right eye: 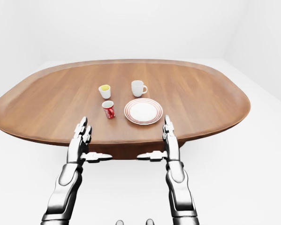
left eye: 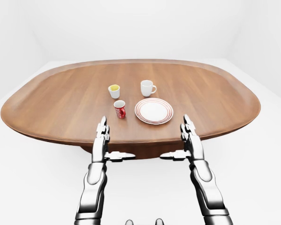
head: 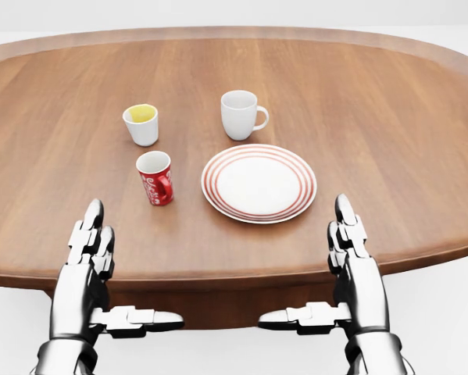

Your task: Pick up the red mug and put it on the plate

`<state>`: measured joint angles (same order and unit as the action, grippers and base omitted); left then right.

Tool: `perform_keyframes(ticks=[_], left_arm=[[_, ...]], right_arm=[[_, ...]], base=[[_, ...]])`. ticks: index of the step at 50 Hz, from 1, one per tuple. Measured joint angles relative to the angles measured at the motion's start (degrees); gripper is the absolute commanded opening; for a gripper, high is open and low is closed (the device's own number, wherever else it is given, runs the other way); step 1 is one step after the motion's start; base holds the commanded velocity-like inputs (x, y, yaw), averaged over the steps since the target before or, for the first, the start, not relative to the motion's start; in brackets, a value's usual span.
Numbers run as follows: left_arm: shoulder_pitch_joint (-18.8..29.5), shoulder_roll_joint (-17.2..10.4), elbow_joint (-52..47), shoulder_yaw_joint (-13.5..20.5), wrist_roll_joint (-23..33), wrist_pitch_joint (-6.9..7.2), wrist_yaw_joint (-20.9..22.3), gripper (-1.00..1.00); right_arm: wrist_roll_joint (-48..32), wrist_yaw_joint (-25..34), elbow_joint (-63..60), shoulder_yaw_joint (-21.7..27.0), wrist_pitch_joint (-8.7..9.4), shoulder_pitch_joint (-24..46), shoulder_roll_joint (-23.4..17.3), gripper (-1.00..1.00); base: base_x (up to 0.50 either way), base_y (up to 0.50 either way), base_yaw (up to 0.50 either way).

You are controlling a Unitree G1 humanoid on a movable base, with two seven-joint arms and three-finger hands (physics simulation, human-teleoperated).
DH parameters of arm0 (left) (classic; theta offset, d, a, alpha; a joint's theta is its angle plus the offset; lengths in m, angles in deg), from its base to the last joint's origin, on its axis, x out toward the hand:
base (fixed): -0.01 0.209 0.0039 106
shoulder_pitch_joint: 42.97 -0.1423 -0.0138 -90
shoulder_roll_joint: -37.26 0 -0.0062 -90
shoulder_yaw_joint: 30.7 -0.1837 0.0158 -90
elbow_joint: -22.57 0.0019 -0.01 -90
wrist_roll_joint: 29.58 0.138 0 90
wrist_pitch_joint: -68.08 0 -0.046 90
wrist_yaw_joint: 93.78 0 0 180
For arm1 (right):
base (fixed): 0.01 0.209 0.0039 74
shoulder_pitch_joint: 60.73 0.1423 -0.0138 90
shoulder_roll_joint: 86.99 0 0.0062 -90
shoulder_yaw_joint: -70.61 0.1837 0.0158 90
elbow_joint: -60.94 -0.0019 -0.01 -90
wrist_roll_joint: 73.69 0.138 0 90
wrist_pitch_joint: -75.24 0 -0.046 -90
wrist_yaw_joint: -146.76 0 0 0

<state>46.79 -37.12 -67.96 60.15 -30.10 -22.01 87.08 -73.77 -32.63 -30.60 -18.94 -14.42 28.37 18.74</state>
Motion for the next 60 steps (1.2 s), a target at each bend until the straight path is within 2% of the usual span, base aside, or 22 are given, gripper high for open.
perform_keyframes(ticks=[8,23,34,46,60], left_arm=[[-0.2,-0.3,-0.5,0.6,-0.5,-0.07,0.7,1.0],[-0.4,-0.5,-0.7,1.0,-0.8,0.12,1.2,1.0],[-0.4,-0.4,-0.9,1.0,-0.9,0.27,1.3,1.0],[-0.6,-0.5,-1.1,1.0,-0.7,0.25,1.3,1.0],[0.0,-0.5,-0.1,1.0,-0.5,-0.11,1.1,1.0]], right_arm=[[-1.0,0.3,-2.9,-0.2,0.72,-1.7,-0.1,1.0],[-2.3,0.6,-3.6,-0.3,0.9,-2.3,-0.2,1.0],[-3.0,0.6,-3.1,-0.3,0.72,-2.1,-0.3,1.0],[-3.2,0.7,-2.6,-0.2,0.33,-1.9,-0.3,1.0],[-2.8,0.7,-0.6,0.3,-0.28,-0.8,-0.4,1.0]], base=[[0.0,0.0,0.0],[0.0,0.0,0.0],[0.0,0.09,0.0],[0.0,0.4,0.0],[0.0,0.0,0.0]])
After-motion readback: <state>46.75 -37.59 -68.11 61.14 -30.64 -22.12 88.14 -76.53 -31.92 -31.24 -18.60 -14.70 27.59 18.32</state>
